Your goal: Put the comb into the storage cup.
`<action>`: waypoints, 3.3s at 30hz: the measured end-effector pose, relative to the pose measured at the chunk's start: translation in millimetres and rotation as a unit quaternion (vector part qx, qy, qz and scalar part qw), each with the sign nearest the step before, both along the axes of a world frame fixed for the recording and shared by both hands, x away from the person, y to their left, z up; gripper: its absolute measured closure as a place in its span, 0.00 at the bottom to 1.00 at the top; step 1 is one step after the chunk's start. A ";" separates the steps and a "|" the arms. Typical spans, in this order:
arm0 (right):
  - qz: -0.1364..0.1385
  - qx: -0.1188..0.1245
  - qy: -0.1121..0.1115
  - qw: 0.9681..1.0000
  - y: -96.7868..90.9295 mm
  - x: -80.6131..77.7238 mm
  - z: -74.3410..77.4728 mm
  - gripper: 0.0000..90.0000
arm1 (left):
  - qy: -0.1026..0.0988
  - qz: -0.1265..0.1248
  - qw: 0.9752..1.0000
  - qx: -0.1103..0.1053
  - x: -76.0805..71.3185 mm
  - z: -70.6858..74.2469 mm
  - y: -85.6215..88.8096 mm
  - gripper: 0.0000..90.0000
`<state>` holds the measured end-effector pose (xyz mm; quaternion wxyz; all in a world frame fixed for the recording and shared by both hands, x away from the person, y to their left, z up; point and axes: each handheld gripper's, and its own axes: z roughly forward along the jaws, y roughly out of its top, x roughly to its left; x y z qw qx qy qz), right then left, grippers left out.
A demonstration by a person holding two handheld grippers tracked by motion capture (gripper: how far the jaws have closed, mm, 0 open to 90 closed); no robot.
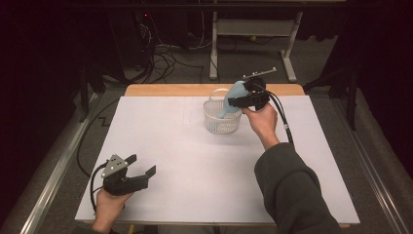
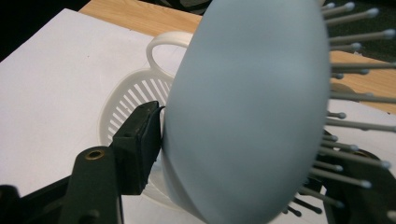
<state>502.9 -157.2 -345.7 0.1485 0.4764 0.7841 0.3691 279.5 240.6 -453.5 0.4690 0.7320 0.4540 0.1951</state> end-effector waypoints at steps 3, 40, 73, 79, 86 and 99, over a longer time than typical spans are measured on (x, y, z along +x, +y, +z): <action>0.001 -0.002 0.007 1.000 -2.5 0.4 -0.2 0.40 | 0.000 -0.002 1.000 0.003 0.5 0.0 -0.9 0.16; -0.011 0.023 0.012 1.000 -35.1 -7.9 -14.4 0.34 | -0.005 0.002 1.000 0.014 1.8 0.9 0.2 0.16; 0.000 -0.003 -0.044 0.999 -53.6 -42.5 0.2 0.33 | -0.007 0.015 1.000 -0.007 -0.7 1.4 6.1 0.16; 0.008 -0.006 -0.047 0.999 -55.4 -47.0 0.8 0.33 | -0.005 0.017 1.000 -0.010 -0.1 0.9 6.7 0.16; 0.013 -0.007 -0.059 0.998 -59.8 -53.0 9.0 0.35 | -0.002 0.016 1.000 -0.007 2.5 -0.2 5.9 0.16; 0.014 0.011 -0.061 0.998 -73.4 -60.7 11.0 0.32 | -0.003 0.019 1.000 -0.006 1.8 -0.2 5.9 0.16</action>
